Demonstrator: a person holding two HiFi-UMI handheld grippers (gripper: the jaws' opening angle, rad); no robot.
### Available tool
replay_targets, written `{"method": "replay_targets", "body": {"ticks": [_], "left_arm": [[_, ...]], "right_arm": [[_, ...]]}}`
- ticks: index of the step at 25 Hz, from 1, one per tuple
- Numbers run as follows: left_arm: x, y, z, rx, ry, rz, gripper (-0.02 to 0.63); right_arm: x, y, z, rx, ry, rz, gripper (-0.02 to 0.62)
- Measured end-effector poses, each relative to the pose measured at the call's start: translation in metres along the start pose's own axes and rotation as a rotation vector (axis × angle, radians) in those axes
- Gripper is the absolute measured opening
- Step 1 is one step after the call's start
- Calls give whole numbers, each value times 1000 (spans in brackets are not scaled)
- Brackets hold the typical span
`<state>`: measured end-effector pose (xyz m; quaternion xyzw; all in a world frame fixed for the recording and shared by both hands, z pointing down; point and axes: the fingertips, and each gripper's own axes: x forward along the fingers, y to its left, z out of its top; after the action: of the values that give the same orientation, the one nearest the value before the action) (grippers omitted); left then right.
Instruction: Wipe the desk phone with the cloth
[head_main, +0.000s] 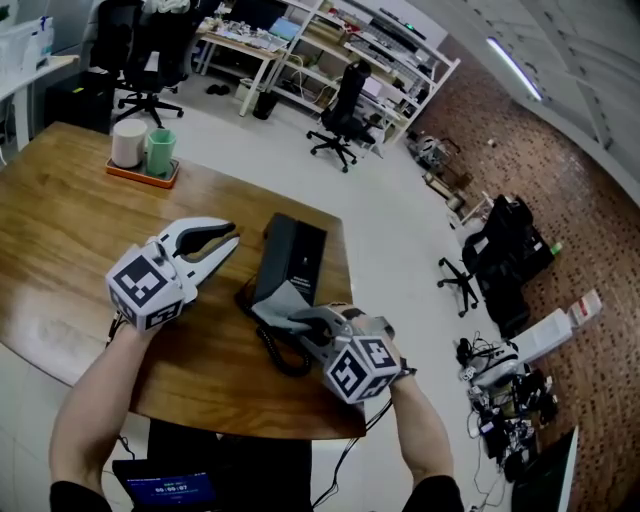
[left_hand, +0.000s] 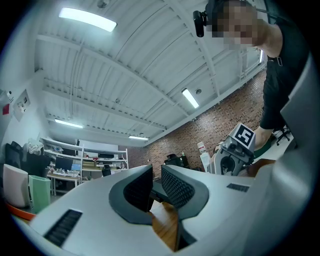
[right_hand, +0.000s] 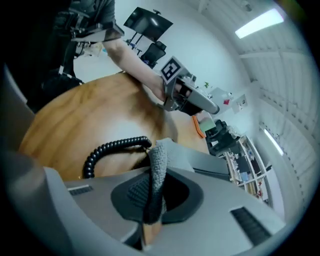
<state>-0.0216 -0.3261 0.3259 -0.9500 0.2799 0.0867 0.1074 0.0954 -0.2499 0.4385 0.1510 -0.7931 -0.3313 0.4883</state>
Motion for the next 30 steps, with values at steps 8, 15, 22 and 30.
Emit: {"method": "replay_targets", "body": {"ticks": [8,15,22,30], "left_arm": [[-3,2,-3,-1,-2,-1,40],[1,-2,-2,12,6,-8,40],[-1,2,-1,14,8,-5,40],[-3,2,-2,14,8,-8,40]], "right_arm": [[3,-179,-54,385,2,-531,25],[36,-173,-76,364,83,-467,26],[20,-66,-24,114,10,-248,26],[-7,-32,-12,123,-43,-92,26]]}}
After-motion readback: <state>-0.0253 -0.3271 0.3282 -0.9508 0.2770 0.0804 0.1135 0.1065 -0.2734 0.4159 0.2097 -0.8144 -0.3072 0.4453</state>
